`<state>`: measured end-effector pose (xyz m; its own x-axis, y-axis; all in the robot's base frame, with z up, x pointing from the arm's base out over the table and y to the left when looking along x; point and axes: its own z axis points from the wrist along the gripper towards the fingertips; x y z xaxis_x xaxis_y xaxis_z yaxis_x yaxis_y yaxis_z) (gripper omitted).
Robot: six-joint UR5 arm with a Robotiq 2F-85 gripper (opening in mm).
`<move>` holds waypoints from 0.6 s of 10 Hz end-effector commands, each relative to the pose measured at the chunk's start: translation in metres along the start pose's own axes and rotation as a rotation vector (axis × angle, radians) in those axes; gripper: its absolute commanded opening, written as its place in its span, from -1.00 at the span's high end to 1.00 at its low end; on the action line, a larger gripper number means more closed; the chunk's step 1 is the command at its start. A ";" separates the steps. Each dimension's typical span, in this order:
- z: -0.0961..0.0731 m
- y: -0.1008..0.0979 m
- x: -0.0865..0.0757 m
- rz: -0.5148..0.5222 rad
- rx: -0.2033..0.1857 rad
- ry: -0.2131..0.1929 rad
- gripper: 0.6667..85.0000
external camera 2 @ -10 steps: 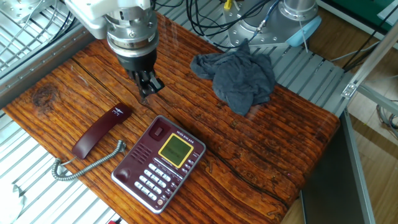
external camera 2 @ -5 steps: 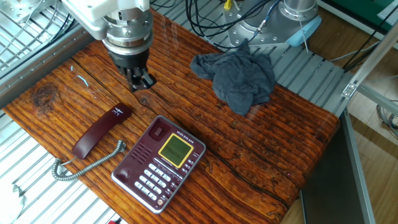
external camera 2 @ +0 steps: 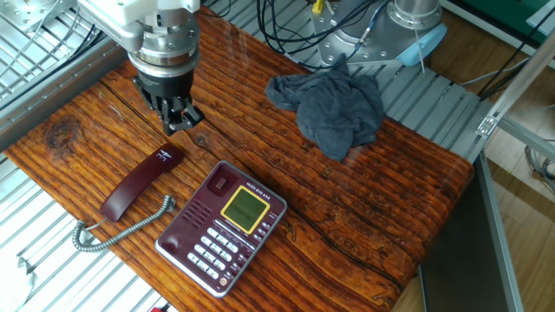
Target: Place the handset of the telephone on the corresponding phone cradle
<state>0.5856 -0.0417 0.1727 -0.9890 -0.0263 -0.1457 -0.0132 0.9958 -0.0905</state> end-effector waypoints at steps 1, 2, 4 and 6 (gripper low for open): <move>0.007 -0.005 0.006 -0.035 -0.012 0.012 0.99; 0.007 0.004 0.011 -0.020 -0.044 0.033 0.99; 0.006 0.007 0.018 -0.011 -0.054 0.055 0.99; 0.004 0.006 0.016 -0.005 -0.049 0.049 0.99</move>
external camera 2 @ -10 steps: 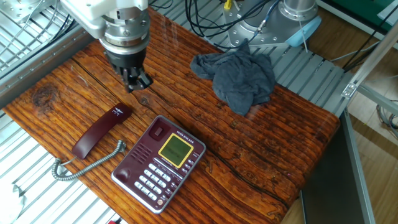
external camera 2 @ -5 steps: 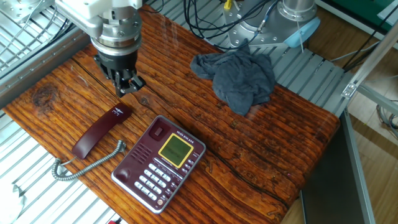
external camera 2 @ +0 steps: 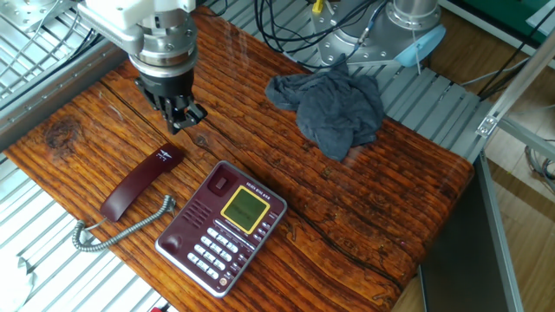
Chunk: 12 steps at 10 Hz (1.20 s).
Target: Place the handset of the telephone on the corresponding phone cradle
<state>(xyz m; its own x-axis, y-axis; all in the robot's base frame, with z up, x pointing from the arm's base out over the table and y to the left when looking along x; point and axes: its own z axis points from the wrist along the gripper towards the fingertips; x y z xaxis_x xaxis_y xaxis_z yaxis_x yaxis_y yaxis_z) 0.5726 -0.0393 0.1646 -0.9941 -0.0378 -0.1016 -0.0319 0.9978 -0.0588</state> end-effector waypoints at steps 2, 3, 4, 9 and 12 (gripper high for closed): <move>-0.006 0.004 0.004 0.014 -0.023 0.006 0.99; -0.007 0.006 0.003 0.020 -0.029 0.002 0.99; -0.007 0.006 0.003 0.018 -0.027 0.002 0.99; -0.008 -0.013 0.007 -0.011 0.044 0.017 0.99; -0.007 -0.013 0.000 0.108 0.043 -0.011 0.99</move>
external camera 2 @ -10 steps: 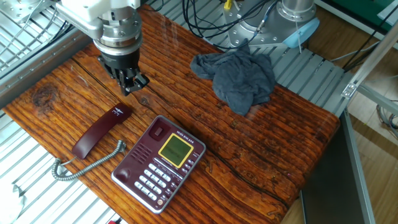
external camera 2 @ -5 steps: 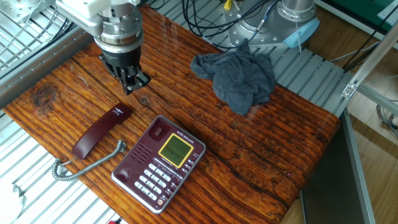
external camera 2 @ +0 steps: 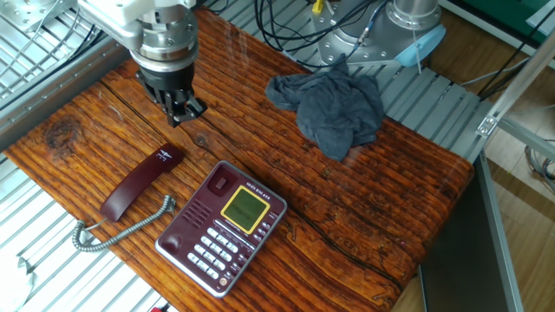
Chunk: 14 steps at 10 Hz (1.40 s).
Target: Place the handset of the telephone on the corresponding phone cradle
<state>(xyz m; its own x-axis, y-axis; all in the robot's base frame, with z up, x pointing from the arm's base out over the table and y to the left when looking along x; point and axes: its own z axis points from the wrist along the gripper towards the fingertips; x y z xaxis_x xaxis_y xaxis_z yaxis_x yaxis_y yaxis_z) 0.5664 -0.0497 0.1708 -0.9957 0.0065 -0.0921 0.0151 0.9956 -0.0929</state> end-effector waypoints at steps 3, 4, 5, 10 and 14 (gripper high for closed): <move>-0.002 -0.004 -0.021 0.107 0.008 -0.081 0.99; -0.002 -0.006 -0.024 0.106 0.013 -0.092 0.99; -0.002 -0.007 -0.019 0.113 0.019 -0.074 0.99; 0.007 -0.016 -0.028 0.084 0.021 -0.021 0.99; -0.003 -0.035 -0.044 0.042 -0.064 0.057 0.99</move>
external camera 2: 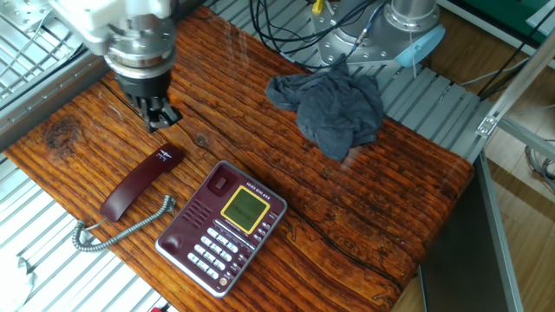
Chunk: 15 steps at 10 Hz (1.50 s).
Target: Place the handset of the telephone on the corresponding phone cradle
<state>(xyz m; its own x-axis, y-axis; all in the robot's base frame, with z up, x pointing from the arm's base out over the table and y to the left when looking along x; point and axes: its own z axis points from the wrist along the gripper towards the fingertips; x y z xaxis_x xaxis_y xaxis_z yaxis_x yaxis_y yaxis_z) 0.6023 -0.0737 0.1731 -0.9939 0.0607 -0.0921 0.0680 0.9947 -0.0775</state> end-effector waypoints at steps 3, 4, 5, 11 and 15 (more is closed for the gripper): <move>-0.005 -0.027 -0.015 -0.012 -0.081 0.095 0.99; 0.000 -0.023 -0.015 0.001 -0.100 0.101 0.99; 0.004 -0.022 -0.016 0.000 -0.100 0.101 0.99; 0.047 -0.016 -0.022 0.005 -0.104 0.052 0.99; 0.054 -0.012 -0.021 0.017 -0.117 0.069 0.85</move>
<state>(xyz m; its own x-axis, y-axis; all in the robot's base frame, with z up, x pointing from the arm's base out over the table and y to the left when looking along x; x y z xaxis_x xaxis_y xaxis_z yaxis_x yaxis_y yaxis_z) 0.6259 -0.0955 0.1285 -0.9974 0.0662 -0.0268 0.0657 0.9976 0.0195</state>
